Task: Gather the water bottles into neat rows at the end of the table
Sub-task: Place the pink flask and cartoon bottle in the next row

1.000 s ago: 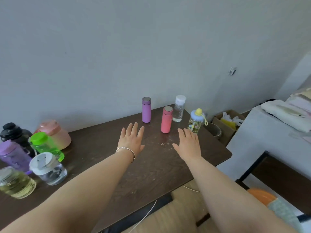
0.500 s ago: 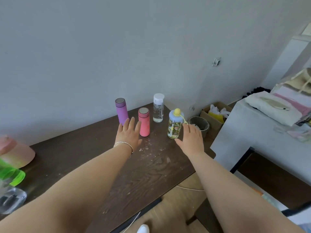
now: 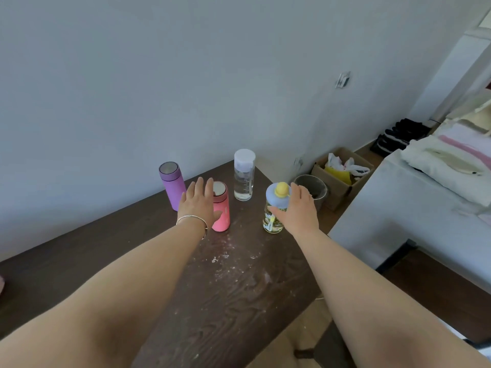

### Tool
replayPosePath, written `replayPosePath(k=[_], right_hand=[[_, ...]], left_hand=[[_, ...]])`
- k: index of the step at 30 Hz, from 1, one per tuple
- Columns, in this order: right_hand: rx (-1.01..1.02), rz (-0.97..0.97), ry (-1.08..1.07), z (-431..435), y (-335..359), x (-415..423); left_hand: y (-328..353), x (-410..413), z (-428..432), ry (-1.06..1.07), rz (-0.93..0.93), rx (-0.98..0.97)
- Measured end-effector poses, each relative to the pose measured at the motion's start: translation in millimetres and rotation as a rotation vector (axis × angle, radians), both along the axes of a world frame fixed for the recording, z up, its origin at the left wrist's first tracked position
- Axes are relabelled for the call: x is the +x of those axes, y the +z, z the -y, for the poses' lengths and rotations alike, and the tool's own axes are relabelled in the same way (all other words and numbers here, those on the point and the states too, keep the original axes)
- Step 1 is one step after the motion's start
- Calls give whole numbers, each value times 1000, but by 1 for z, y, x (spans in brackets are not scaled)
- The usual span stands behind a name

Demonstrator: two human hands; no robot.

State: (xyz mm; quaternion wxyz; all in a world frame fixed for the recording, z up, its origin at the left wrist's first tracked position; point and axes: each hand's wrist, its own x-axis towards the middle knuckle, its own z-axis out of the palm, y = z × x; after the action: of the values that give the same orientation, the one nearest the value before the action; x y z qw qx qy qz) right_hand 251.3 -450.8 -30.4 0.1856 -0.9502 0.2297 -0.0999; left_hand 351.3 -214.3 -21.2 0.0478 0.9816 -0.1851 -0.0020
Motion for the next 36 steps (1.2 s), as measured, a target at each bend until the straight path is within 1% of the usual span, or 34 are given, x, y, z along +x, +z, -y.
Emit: replayPosePath(k=[4, 7, 10, 13, 16, 19, 27, 36], right_hand=[[129, -14, -87, -6, -11, 24], [219, 1, -136, -7, -22, 34], [245, 53, -160, -7, -29, 38], [252, 127, -179, -9, -34, 38], [241, 150, -176, -9, -36, 37], [258, 148, -170, -9, -35, 32], [301, 173, -113, -20, -26, 3], [376, 218, -17, -64, 10, -49]], left_hand=[[-12, 17, 6, 22, -108, -109], [-22, 24, 10, 16, -144, -204], [-30, 29, 11, 29, -193, -327], [-34, 29, 12, 67, -245, -496], [-35, 27, 13, 90, -249, -603], [-35, 23, 12, 105, -242, -646], [-28, -13, -5, 162, -220, -662], [8, -92, -59, 247, -160, -735]])
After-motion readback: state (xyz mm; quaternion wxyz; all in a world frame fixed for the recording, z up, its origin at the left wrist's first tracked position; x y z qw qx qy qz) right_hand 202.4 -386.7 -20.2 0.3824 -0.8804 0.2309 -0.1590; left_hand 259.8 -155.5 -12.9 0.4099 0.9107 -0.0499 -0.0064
